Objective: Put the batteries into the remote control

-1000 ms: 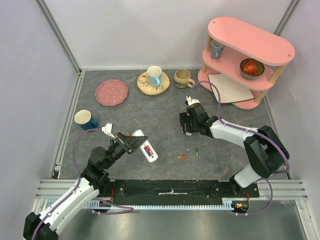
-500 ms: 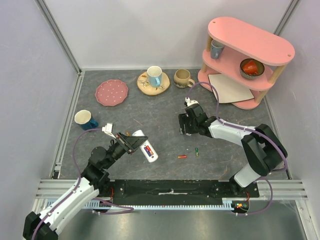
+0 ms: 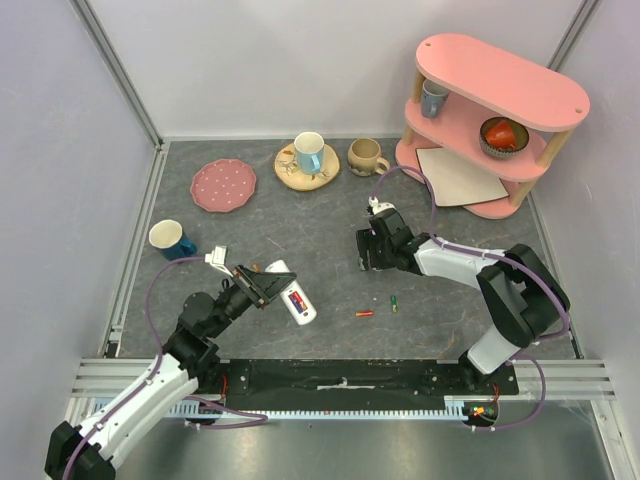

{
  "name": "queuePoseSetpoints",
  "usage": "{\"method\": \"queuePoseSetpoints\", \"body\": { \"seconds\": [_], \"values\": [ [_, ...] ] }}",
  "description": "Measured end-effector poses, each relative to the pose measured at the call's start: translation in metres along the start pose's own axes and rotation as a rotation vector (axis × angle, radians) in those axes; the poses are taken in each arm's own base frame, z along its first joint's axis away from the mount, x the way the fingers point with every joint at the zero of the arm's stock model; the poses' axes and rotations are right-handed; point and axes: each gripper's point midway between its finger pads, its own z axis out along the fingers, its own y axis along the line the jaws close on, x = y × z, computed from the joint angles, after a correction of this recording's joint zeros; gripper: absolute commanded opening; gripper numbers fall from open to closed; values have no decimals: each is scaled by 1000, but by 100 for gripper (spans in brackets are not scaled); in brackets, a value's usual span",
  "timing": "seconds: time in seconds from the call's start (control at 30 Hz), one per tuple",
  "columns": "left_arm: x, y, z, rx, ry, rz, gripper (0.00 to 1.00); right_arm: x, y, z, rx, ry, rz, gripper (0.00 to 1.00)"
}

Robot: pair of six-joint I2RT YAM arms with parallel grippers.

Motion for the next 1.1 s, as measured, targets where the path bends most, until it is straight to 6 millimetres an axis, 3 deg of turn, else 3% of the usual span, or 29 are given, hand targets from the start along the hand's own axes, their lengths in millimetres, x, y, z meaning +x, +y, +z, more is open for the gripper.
{"method": "queuePoseSetpoints", "body": {
  "seconds": [1.1],
  "values": [
    [-1, -2, 1, 10, -2, 3, 2, 0, 4, 5, -8, -8, 11, 75]
  ]
}}
